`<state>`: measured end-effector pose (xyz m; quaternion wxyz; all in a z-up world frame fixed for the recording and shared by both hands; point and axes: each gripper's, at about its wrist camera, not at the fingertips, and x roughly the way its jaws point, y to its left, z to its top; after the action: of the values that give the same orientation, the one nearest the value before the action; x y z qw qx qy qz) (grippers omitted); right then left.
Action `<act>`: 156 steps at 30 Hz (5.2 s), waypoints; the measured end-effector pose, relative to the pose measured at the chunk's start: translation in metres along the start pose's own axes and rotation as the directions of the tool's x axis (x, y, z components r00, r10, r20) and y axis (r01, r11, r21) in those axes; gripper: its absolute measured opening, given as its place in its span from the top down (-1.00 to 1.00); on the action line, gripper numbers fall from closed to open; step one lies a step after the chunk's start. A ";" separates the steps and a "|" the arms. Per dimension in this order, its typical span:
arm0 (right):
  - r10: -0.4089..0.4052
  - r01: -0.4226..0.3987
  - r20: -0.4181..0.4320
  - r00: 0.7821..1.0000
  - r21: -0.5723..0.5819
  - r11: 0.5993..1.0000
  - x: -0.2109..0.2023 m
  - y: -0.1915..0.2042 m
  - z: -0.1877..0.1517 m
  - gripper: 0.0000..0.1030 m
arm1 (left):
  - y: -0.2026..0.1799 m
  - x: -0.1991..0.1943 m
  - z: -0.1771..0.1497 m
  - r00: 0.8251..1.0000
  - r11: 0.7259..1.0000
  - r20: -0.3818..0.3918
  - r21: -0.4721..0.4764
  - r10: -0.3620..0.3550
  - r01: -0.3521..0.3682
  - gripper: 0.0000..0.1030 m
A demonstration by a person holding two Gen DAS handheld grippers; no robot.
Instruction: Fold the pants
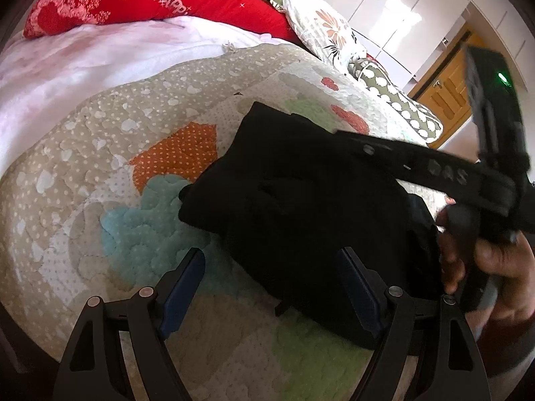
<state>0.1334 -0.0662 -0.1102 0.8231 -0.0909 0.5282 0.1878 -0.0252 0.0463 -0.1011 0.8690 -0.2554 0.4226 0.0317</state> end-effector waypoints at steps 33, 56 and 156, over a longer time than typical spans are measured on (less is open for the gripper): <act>-0.145 0.014 0.272 0.951 0.432 0.902 -0.182 -0.159 -0.135 -0.21 | -0.187 0.001 -0.081 0.948 0.729 -0.030 0.632 -0.317 0.264 0.60; 0.147 -0.290 0.283 0.948 0.574 0.765 -0.109 -0.136 -0.204 0.41 | -0.138 -0.002 -0.072 0.977 0.777 -0.029 0.602 -0.209 0.184 -0.35; -0.251 0.160 0.142 0.958 0.462 0.872 -0.178 -0.104 -0.240 -0.35 | -0.170 0.016 -0.069 1.000 0.855 -0.018 0.519 0.001 0.009 -0.53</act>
<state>-0.0908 -0.2828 -0.0562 0.8855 0.0636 0.4599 -0.0191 -0.0186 -0.1360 -0.0774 0.9020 -0.0131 0.4227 -0.0874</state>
